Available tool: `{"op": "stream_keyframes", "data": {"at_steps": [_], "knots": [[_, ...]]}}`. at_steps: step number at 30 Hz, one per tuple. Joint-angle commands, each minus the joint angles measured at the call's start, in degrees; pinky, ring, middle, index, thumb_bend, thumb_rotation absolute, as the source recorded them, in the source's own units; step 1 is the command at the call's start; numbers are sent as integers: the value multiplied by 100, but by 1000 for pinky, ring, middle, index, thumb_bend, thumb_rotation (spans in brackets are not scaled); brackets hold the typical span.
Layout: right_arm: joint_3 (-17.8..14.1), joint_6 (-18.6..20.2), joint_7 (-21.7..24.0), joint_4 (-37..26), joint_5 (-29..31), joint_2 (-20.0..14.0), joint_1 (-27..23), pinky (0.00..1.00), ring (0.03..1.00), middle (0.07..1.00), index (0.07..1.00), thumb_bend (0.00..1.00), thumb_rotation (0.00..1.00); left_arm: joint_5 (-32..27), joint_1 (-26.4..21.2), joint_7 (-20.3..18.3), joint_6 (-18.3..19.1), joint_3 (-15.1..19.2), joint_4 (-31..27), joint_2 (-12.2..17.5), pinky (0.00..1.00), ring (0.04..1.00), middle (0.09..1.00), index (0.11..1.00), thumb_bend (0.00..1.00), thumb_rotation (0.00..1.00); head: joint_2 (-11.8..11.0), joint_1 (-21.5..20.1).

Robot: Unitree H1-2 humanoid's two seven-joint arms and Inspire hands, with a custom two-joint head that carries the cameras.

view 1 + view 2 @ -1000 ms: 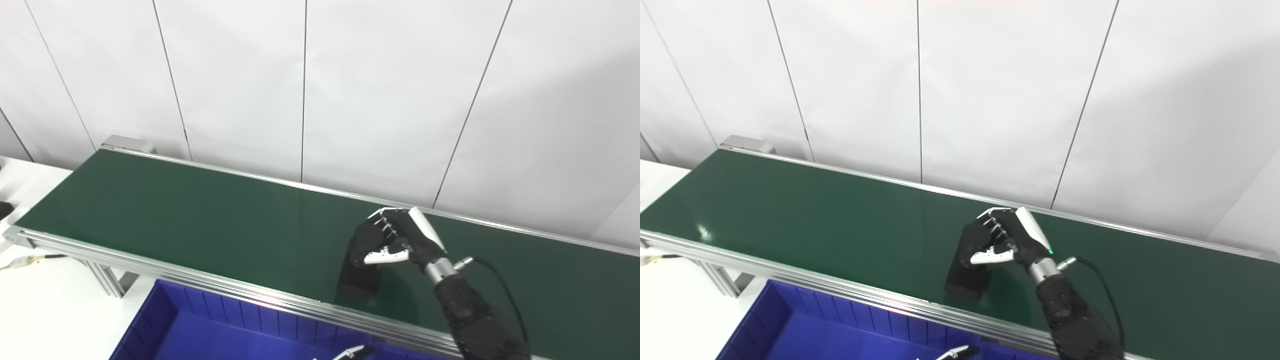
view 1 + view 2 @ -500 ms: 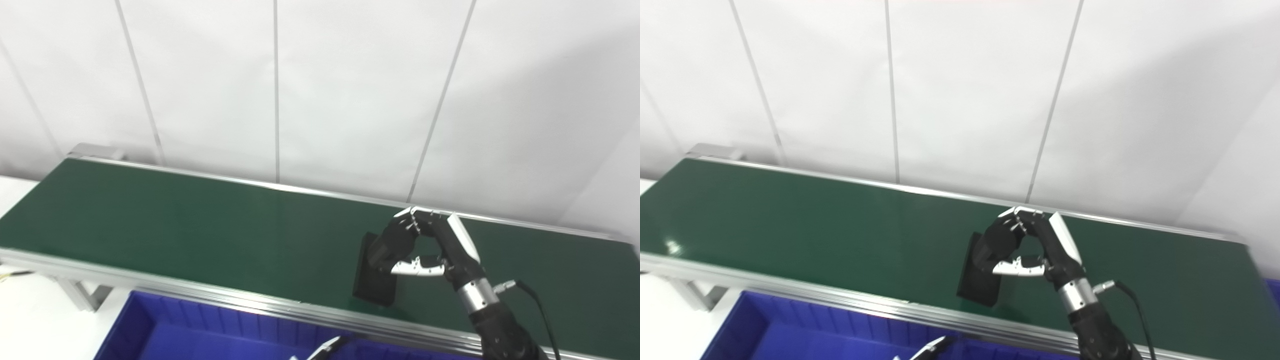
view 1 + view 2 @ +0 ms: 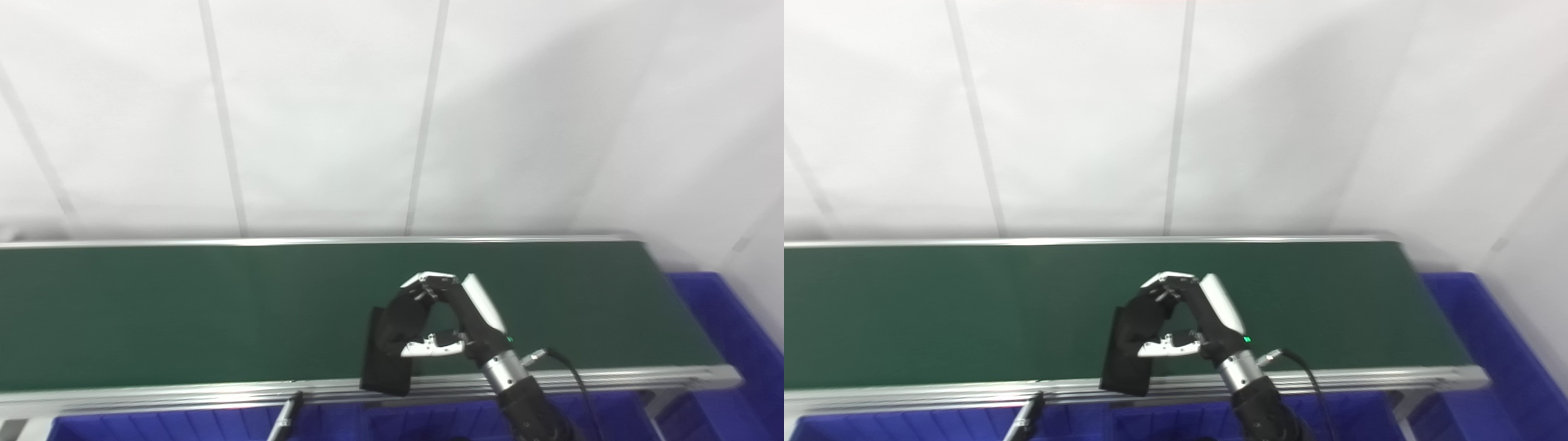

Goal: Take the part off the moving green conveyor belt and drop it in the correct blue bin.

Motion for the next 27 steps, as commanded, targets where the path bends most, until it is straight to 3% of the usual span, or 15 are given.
{"op": "stream_keyframes", "data": {"at_steps": [1,6,9,11,21,27], "knots": [[-104,173,-33,-373,4,-7,-45,320,388,450,514,521,0,-233,59,-405,-167,265,-260,-72,1000,1000,1000,1000,834,1000,147,-158],[-135,757,127,-1067,-145,-27,289,300,371,455,514,521,0,-718,160,-1233,-167,1012,-437,-167,1000,1000,1000,1000,883,1000,551,-599],[-131,1112,224,-1469,-232,-45,483,292,364,456,513,521,0,-872,163,-1623,-166,1409,-458,-221,1000,1000,1000,1000,850,1000,651,-738],[-157,1273,296,-1723,-252,-88,641,289,360,455,513,521,0,-983,163,-1745,-165,1594,-471,-243,1000,1000,1000,1000,845,1000,845,-887],[-383,1951,599,-2720,-239,-324,1097,316,377,449,513,521,0,-1169,115,-2132,-93,2017,-684,-296,1000,989,978,965,845,1000,1314,-1087],[-560,2242,710,-3093,-174,-392,1357,307,373,448,518,521,0,-1129,96,-2285,-141,2140,-687,-337,1000,988,970,960,825,1000,1331,-1089]]}}
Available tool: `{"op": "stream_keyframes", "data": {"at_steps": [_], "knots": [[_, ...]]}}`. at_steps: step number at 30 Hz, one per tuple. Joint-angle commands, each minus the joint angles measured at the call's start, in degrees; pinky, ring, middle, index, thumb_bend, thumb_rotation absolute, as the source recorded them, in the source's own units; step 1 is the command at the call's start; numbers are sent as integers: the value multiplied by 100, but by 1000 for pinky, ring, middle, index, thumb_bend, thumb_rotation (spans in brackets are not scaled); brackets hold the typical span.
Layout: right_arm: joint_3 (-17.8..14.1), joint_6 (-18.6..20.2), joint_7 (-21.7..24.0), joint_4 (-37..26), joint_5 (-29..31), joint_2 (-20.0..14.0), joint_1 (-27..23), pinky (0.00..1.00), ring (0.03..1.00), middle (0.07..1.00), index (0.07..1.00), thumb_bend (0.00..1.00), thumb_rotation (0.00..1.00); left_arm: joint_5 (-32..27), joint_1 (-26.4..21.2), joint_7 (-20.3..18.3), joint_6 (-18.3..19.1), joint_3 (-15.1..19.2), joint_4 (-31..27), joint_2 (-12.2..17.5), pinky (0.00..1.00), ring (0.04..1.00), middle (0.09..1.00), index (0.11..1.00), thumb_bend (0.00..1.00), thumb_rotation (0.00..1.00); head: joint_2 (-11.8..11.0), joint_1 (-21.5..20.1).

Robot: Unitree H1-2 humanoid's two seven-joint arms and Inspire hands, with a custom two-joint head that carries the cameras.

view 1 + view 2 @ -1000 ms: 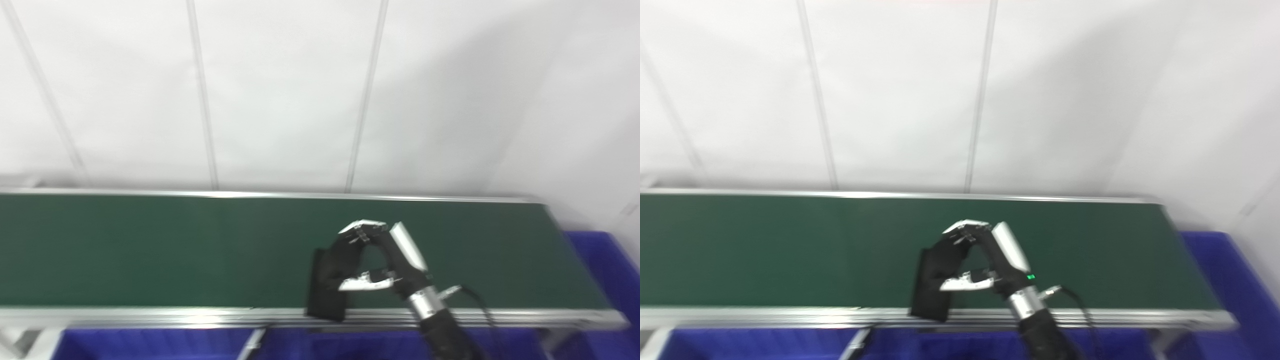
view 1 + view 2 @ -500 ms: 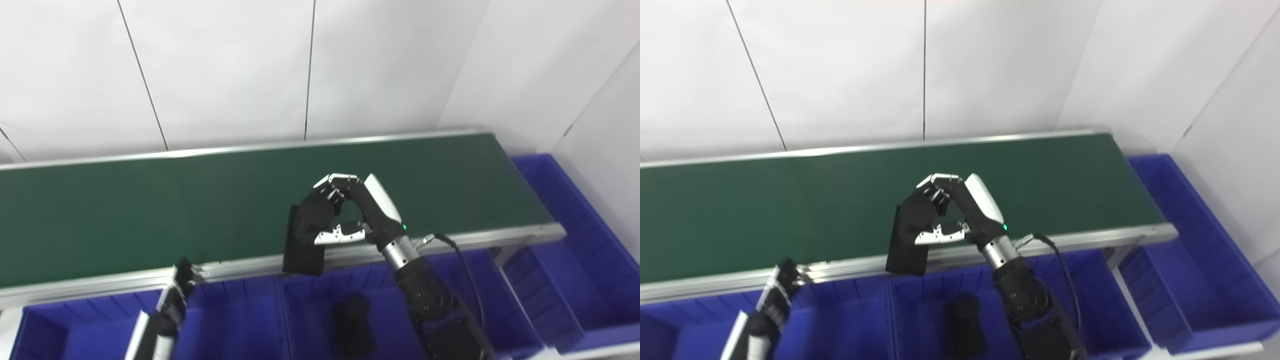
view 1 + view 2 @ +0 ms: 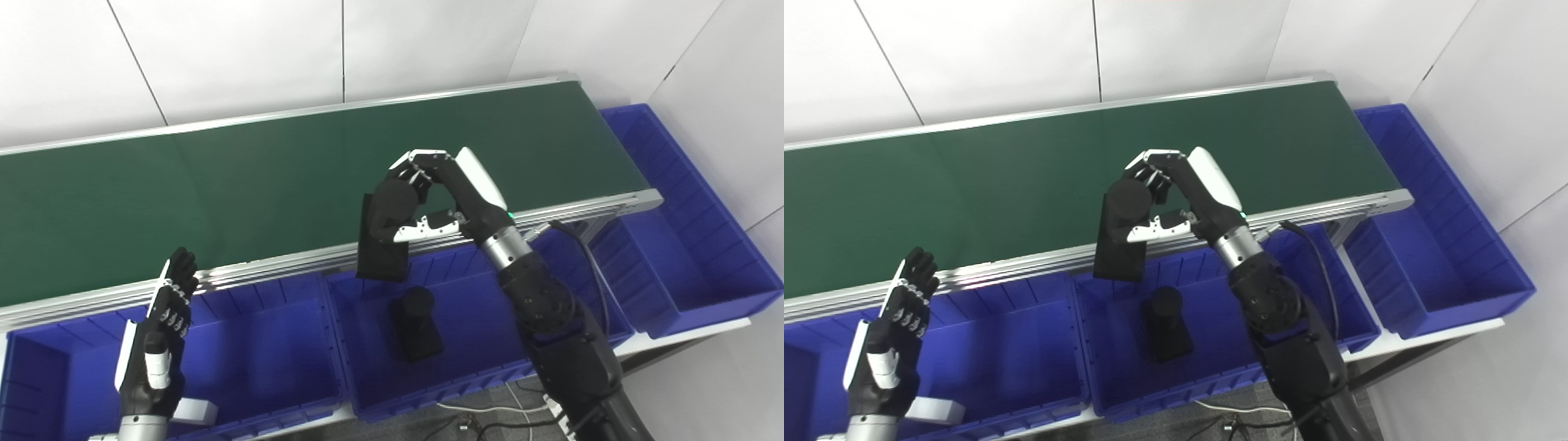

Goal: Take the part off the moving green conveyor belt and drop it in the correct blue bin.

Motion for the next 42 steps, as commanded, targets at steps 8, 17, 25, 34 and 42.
{"op": "stream_keyframes", "data": {"at_steps": [8,17,25,34,42], "knots": [[-434,292,9,-612,75,-275,350,297,364,441,522,521,0,-20,-33,-208,-142,131,-124,-75,1000,985,972,958,824,1000,-61,55],[-1054,561,121,-1120,303,-675,1027,319,380,450,518,521,0,99,-1,-221,-143,168,-156,-100,1000,981,975,962,814,1000,-94,141],[-1522,565,-106,-812,163,-810,1370,296,365,446,525,521,0,163,19,-232,-102,190,-159,-95,1000,981,969,958,807,1000,-161,172],[-1721,239,-560,256,136,-837,1471,289,351,449,528,521,0,206,82,-230,-61,192,-224,-104,1000,981,968,954,801,1000,-160,276],[-1643,56,-876,592,111,-798,1515,280,345,448,526,521,0,248,103,-233,-96,193,-206,-101,1000,974,962,956,805,1000,-175,293]]}}
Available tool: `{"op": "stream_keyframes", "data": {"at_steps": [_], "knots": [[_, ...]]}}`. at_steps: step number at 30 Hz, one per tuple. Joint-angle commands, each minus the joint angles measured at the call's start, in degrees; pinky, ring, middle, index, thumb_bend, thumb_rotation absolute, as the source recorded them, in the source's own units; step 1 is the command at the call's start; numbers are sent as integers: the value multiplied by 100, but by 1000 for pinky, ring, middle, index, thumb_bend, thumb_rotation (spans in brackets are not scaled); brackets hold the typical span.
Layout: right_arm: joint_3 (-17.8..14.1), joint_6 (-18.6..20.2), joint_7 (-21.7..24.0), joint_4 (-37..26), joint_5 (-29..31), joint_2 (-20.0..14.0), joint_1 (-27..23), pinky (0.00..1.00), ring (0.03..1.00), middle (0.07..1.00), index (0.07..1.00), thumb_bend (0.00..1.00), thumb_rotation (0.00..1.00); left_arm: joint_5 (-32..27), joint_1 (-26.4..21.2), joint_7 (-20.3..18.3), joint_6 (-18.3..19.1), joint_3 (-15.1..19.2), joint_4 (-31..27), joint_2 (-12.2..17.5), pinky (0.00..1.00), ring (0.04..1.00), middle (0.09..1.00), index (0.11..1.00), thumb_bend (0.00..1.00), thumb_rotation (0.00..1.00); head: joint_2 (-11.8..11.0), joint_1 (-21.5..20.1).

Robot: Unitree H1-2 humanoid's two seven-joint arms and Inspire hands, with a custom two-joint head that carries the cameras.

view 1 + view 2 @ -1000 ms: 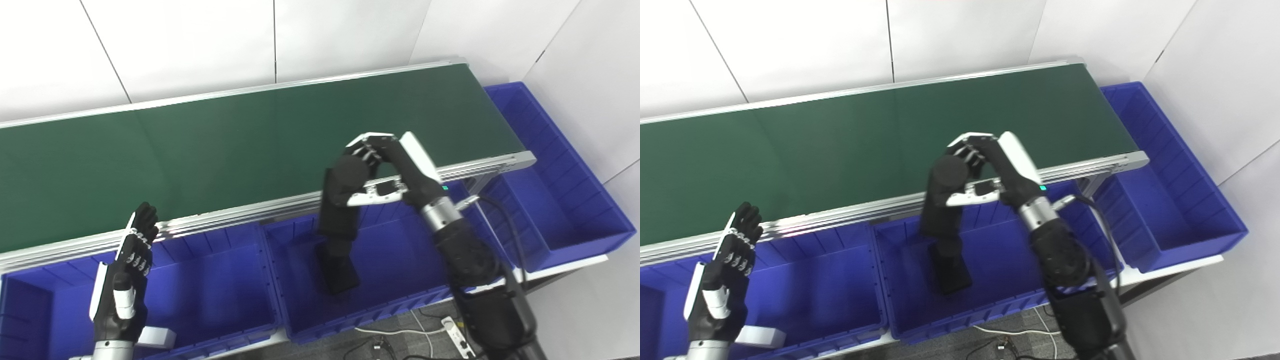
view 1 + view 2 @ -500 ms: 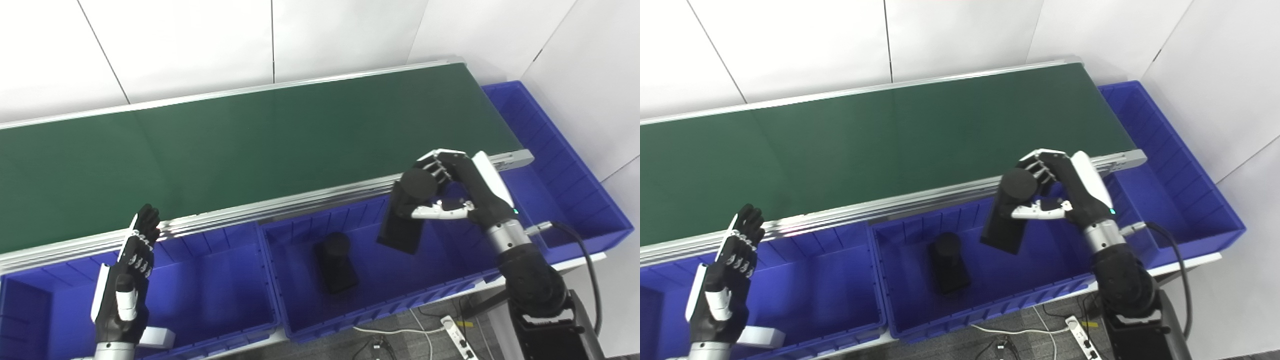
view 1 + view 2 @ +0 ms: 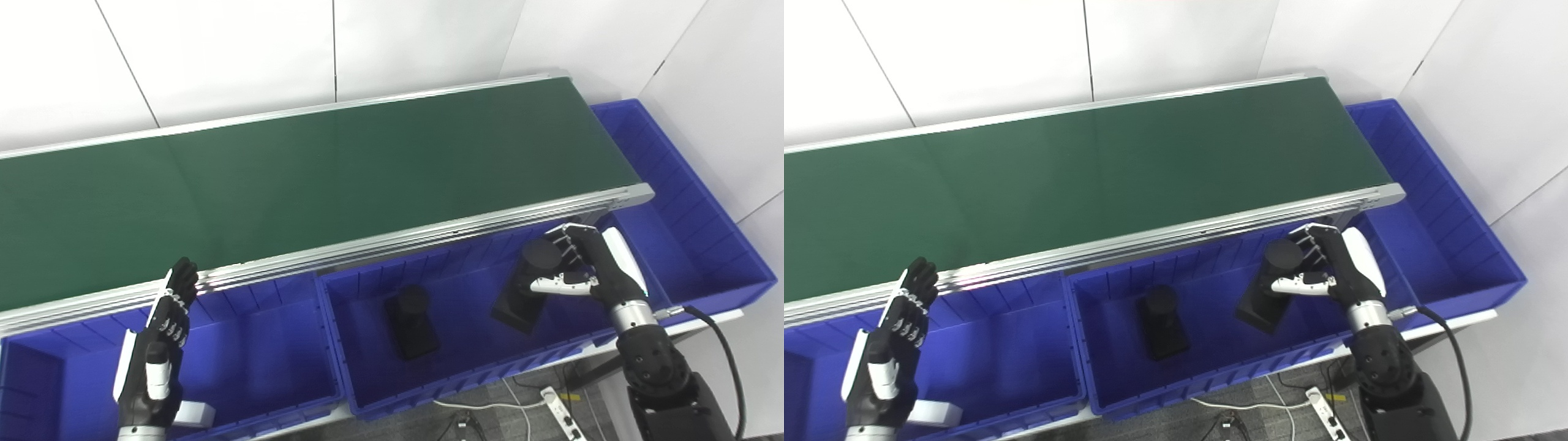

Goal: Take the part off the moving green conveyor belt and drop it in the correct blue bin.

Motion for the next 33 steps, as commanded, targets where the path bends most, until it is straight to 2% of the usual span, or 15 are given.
{"op": "stream_keyframes", "data": {"at_steps": [1,13,20,22,24,26,30,31,33], "knots": [[-22,-250,-198,-124,-40,-63,-93,280,346,448,526,521,0,31,-27,-32,-124,27,-195,20,1000,973,963,956,804,1000,1,3],[97,-525,-661,285,-363,-104,-151,286,351,438,531,520,0,55,30,-32,-126,12,-257,-9,992,967,963,956,816,1000,31,148],[166,-475,-828,362,-474,-35,-149,307,377,448,527,522,0,58,66,-39,-108,-1,-326,-22,996,969,964,959,815,1000,45,212],[160,-616,-889,405,-432,-38,-153,316,389,451,525,523,0,53,62,-44,-142,3,-302,-25,999,971,965,960,813,1000,52,225],[175,-703,-838,372,-351,-82,-129,378,460,466,521,524,6,38,68,-51,-142,-3,-316,-29,1000,971,965,958,817,1000,59,229],[176,-510,-606,146,-204,-113,-53,568,662,682,686,756,269,35,71,-55,-141,-11,-339,-36,999,969,966,960,813,1000,59,229],[212,-202,-252,-98,-103,-221,60,784,884,895,852,895,550,74,77,-33,-149,-11,-349,-50,995,967,963,959,807,1000,59,229],[217,-129,-172,-119,-99,-249,73,808,918,933,886,940,645,79,81,-27,-141,-12,-358,-53,994,966,963,958,809,1000,59,229],[216,-71,-91,-137,-92,-265,87,749,900,944,898,958,691,69,75,-38,-145,-13,-339,-49,999,968,966,962,811,1000,46,255]]}}
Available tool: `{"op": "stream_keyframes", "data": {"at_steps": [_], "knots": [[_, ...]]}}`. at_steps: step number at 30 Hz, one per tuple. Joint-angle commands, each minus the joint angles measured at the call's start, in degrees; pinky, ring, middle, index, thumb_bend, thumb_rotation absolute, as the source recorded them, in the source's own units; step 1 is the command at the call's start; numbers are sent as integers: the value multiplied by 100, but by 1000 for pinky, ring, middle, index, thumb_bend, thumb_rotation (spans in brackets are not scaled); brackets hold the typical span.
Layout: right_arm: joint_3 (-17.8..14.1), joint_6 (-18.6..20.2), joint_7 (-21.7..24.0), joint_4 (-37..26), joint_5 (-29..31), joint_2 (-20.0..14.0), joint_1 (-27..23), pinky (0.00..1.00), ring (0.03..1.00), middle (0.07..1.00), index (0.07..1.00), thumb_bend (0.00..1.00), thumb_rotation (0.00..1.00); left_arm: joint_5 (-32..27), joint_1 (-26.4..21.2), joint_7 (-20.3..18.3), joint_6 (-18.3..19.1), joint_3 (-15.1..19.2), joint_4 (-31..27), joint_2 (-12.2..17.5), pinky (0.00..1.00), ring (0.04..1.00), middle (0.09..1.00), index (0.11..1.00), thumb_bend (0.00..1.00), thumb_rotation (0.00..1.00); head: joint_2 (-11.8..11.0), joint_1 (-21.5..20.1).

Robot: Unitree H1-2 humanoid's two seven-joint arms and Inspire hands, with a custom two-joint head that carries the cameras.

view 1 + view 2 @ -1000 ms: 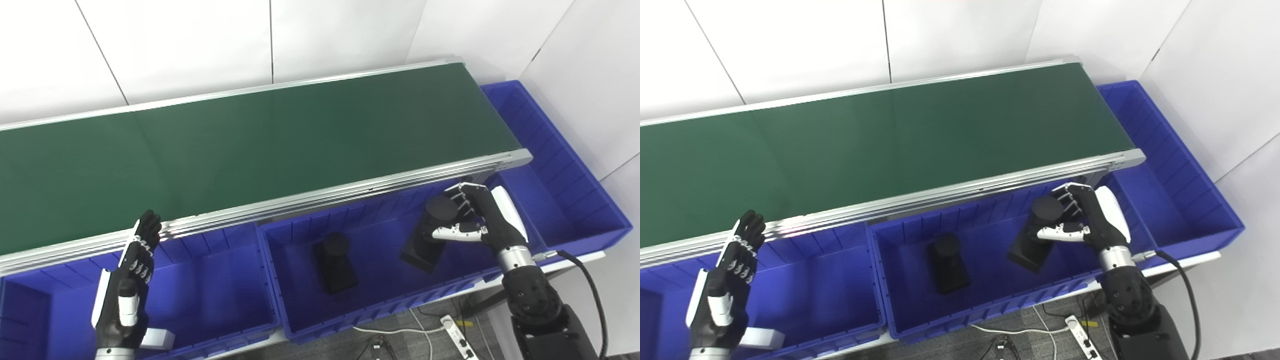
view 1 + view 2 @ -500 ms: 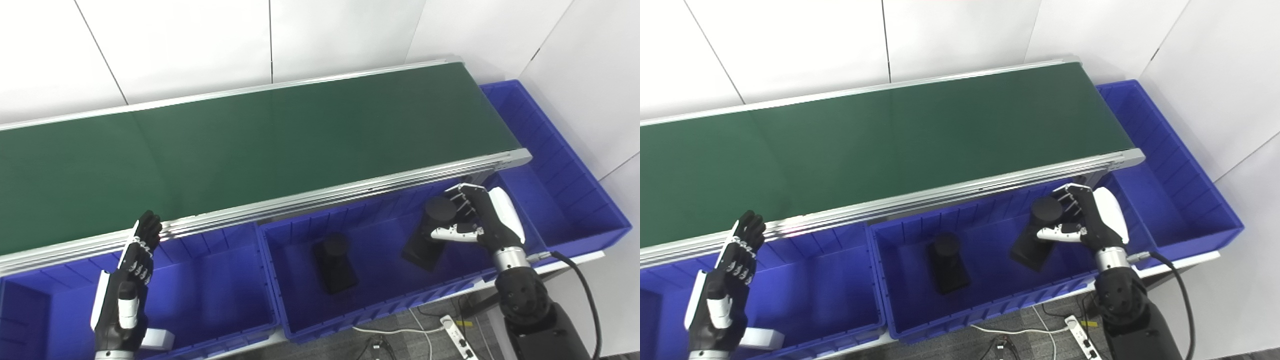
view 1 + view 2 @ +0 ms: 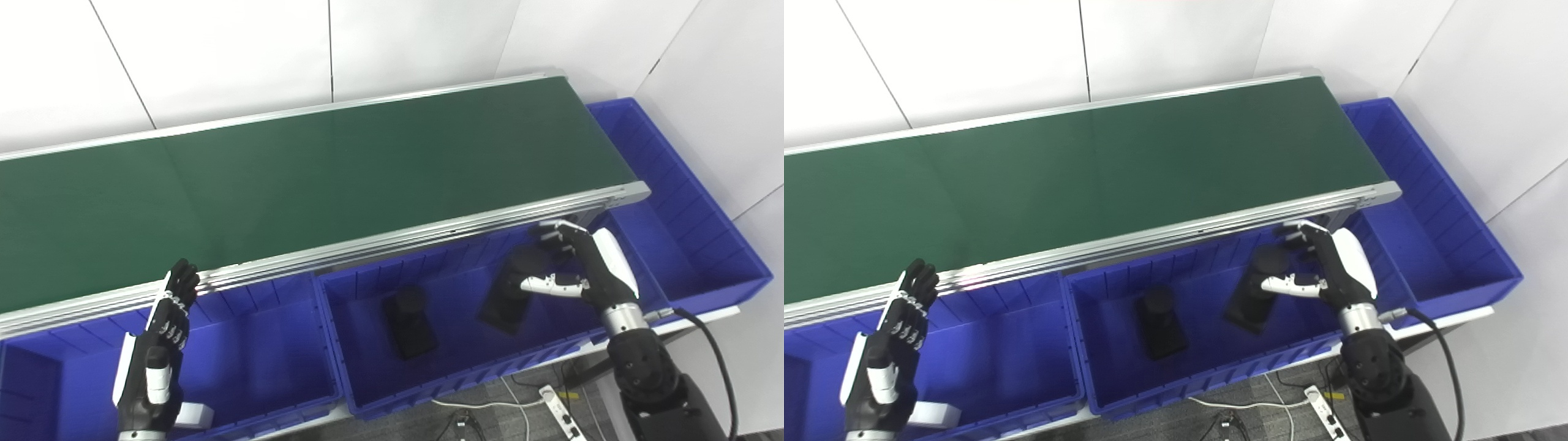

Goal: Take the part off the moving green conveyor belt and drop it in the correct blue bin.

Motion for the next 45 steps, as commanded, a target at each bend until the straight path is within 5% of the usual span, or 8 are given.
{"op": "stream_keyframes", "data": {"at_steps": [1,16,22,28,45], "knots": [[-39,110,50,-211,29,-124,17,749,900,944,898,958,691,-13,-11,-40,-175,15,-168,6,999,968,966,962,811,1000,2,17],[-128,-127,-159,-224,71,23,58,778,896,908,851,943,621,34,-17,-12,-188,25,-154,-10,993,969,965,958,820,1000,0,124],[-77,-730,-346,-487,244,203,122,758,858,862,834,898,613,194,-1,52,-207,31,-135,-69,978,966,962,954,831,1000,33,547],[211,-1645,-441,-820,404,543,171,820,866,862,846,882,745,287,25,40,-224,-80,-110,-215,949,959,960,946,846,989,5,1648],[1002,-2923,-317,-257,893,1294,-189,852,872,863,839,898,854,1001,-57,405,-247,-240,126,-439,909,943,945,928,834,998,-352,2637]]}}
